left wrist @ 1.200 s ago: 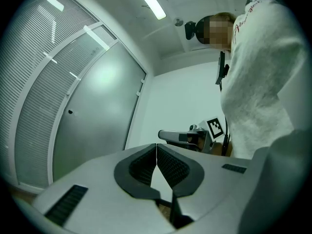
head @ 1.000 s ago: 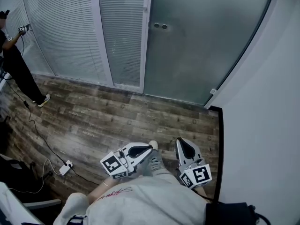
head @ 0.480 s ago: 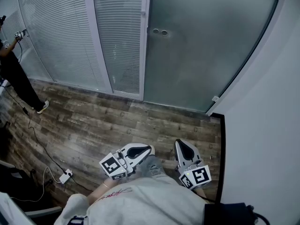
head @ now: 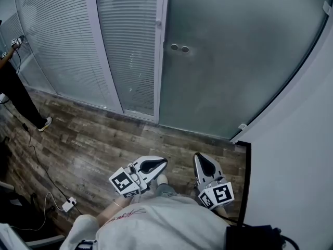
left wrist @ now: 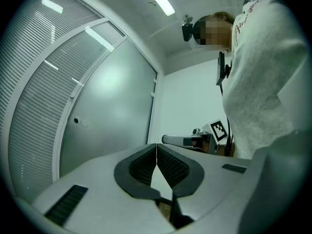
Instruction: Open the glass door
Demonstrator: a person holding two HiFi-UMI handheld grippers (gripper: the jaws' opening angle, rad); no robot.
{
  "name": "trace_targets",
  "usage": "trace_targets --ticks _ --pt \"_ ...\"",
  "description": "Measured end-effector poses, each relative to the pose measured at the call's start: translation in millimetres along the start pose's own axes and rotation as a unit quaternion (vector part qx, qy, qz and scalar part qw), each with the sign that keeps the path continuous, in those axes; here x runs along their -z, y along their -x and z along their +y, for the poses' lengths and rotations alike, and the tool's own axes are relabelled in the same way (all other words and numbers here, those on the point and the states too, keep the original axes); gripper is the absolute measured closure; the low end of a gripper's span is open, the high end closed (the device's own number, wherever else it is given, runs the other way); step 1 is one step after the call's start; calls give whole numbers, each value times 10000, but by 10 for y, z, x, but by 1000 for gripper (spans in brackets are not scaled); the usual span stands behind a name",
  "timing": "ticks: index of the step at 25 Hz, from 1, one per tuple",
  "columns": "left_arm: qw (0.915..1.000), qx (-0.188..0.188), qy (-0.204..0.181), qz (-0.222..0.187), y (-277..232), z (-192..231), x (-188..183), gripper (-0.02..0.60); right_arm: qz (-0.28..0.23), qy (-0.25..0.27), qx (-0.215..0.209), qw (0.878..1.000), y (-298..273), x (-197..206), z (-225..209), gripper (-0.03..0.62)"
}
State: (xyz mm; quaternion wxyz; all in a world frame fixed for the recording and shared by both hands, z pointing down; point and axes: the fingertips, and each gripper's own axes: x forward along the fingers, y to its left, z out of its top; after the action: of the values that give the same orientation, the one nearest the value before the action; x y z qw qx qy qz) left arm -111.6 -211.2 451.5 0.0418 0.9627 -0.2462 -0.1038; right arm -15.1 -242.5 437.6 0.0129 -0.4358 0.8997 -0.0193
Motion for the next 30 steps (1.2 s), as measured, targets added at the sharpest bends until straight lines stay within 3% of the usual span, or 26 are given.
trace_targets --ticks 12,23,30 --pt "9993 -267 -207 -160 -742 1238 -141 563 -30 360 -382 9986 -1199 -206 -892 574" --pt "9985 -537 -133 -30 -934 1737 -112 563 151 74 -196 9997 -1811 16 -1389 573" --pt "9988 -453 -139 111 -964 2021 -119 563 -211 336 209 9990 -2558 -213 -1710 571"
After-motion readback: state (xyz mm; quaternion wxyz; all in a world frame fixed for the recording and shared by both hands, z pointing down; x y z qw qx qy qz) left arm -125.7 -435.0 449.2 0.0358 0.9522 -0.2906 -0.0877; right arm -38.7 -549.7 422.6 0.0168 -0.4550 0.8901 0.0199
